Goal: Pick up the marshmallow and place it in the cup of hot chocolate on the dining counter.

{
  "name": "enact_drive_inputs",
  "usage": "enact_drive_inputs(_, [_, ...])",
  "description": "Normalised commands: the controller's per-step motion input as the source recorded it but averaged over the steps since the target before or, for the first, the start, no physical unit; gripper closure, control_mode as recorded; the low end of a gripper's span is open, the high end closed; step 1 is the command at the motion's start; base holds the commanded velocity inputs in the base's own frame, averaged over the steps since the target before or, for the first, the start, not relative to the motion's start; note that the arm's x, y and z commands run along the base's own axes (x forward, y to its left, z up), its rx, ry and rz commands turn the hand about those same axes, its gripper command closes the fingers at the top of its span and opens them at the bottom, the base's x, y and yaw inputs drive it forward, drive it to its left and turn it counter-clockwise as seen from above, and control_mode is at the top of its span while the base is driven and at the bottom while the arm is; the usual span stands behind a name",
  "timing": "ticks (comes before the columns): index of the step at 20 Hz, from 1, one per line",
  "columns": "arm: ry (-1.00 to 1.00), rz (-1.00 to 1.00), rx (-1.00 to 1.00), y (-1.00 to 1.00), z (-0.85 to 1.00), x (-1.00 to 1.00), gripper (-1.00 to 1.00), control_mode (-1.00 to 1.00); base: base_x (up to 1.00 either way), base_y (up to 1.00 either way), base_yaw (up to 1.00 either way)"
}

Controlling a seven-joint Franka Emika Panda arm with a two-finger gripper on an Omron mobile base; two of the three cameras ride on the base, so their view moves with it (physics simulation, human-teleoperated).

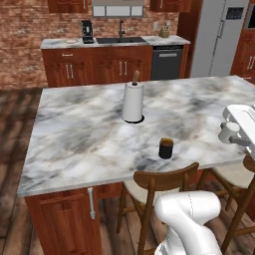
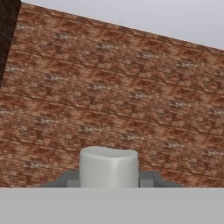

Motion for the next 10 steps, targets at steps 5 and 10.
enact_drive_inputs(5, [0.00, 0.00, 0.00, 0.00, 0.00, 0.00, 1.00, 1.00, 1.00, 0.11, -0.19])
enact_drive_inputs(10, [0.00, 0.00, 0.00, 0.00, 0.00, 0.00, 1.00, 1.00, 0.91, 0.00, -0.12])
